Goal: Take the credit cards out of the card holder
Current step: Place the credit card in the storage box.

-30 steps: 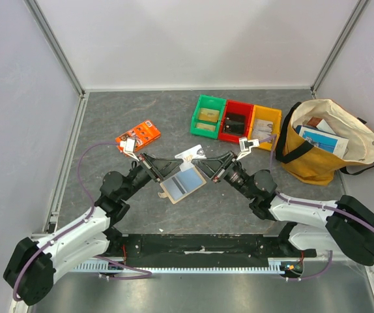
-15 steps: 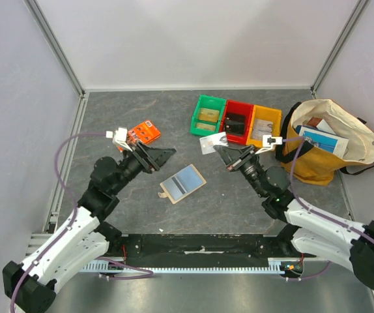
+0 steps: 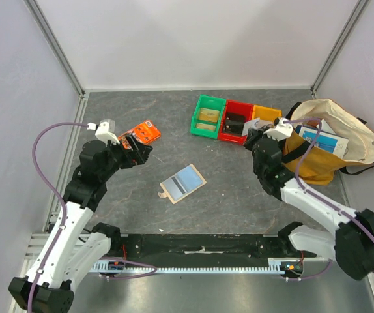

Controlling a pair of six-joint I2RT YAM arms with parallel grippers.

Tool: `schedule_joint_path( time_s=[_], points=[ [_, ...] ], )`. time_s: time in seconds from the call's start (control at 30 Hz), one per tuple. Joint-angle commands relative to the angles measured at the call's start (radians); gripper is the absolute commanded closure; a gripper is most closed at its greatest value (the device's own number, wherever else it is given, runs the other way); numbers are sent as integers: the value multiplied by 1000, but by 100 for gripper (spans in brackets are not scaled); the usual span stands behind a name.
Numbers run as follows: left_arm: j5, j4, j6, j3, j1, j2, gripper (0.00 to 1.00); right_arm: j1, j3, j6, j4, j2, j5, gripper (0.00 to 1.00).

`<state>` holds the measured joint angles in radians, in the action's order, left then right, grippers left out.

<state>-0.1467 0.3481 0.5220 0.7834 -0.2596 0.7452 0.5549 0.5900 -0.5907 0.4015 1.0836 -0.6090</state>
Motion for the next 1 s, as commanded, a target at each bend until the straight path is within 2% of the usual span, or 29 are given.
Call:
schedule_joint_path(
  time_s=[0.0,0.1,0.27,0.43,0.63,0.97],
  points=[
    [122,67,-134,-29,2,-66,6,-81,68,74,-15,119,-118,100],
    [171,86,-146,-36,-7,-93,6,-131,77,69,26,206,-110,100],
    [167,86,-146,-41,-24,-102,7,-179,102,51,75,347,-100,100],
    [174,89,-148,-42,-30,-110,8,-217,76,16,184,415,-75,100],
    [170,85,-145,-47,-32,-107,8,-262,59,-8,333,496,26,100],
    [153,72,-140,-58,-30,-98,9,-303,102,-72,298,596,107,100]
  ],
)
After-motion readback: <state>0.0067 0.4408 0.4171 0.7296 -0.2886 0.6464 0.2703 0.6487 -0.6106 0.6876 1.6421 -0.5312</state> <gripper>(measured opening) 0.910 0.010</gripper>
